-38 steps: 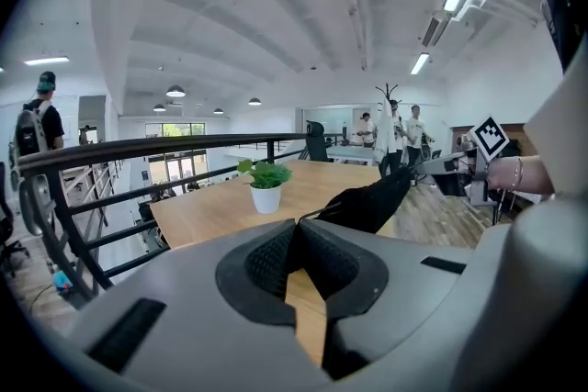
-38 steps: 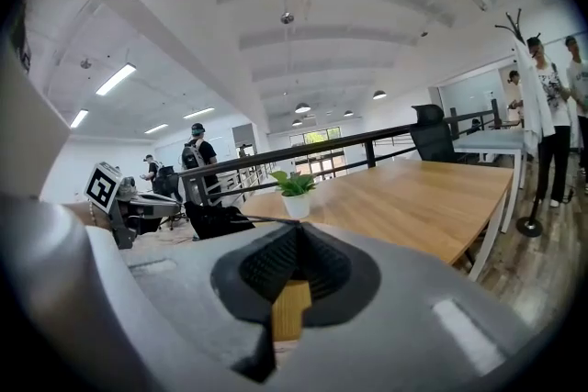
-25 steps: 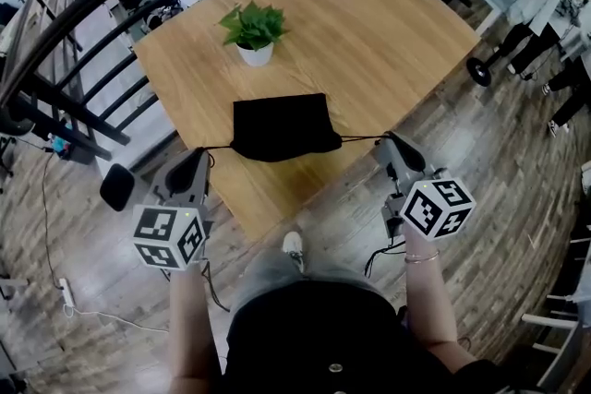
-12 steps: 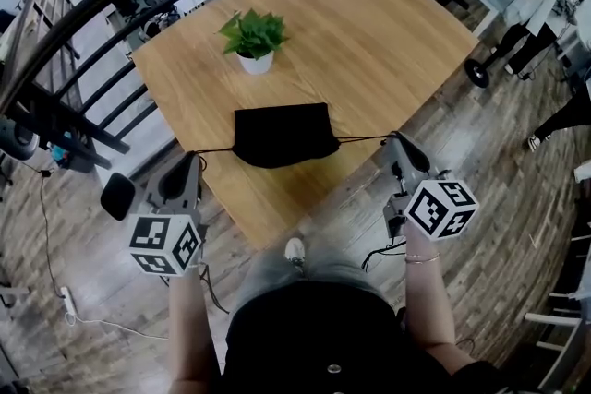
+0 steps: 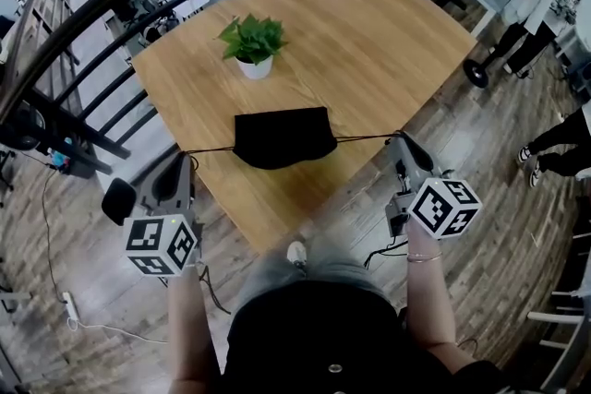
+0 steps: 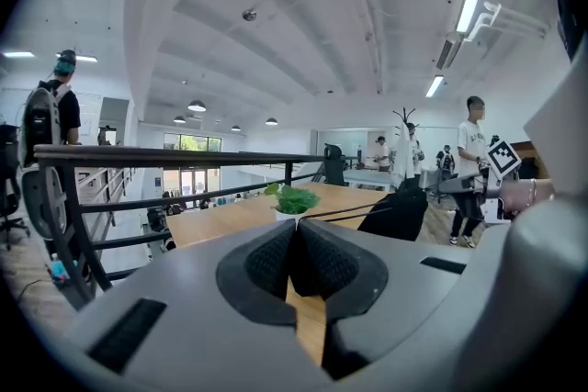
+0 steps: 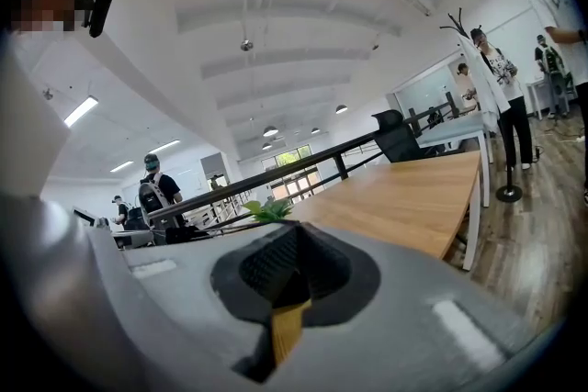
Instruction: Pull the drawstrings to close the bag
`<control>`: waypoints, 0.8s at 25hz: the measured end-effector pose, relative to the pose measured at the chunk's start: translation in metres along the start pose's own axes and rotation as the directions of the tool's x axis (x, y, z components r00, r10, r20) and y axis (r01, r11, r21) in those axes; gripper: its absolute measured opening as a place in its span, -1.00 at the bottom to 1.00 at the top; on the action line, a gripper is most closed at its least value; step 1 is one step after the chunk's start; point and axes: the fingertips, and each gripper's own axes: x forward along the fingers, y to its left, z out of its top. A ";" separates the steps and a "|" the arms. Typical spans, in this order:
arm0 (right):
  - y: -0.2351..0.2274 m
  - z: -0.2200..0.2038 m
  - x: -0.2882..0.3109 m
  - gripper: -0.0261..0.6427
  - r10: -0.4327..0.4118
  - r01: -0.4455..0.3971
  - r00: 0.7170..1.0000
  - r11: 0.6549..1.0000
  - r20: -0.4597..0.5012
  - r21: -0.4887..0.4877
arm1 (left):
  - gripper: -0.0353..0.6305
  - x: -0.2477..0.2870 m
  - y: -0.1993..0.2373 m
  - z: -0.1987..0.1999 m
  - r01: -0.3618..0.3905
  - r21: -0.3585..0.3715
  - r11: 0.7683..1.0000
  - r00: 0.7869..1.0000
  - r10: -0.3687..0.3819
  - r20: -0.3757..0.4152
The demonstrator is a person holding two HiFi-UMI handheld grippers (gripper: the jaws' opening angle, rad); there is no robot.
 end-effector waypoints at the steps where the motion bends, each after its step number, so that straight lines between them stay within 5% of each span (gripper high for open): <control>1: -0.002 0.001 -0.001 -0.93 -0.003 0.003 1.000 1.000 0.003 0.001 | -0.82 0.000 0.000 0.000 -0.002 0.000 1.000 1.000 0.002 0.002; 8: -0.007 0.011 -0.001 -0.93 -0.013 0.013 1.000 1.000 0.023 -0.005 | -0.82 -0.002 0.008 -0.001 0.001 -0.100 0.995 1.000 0.001 0.024; 20: -0.009 0.007 -0.006 -0.93 -0.020 0.020 1.000 1.000 0.022 0.007 | -0.82 -0.012 0.017 -0.007 -0.024 -0.118 0.993 0.999 0.027 0.022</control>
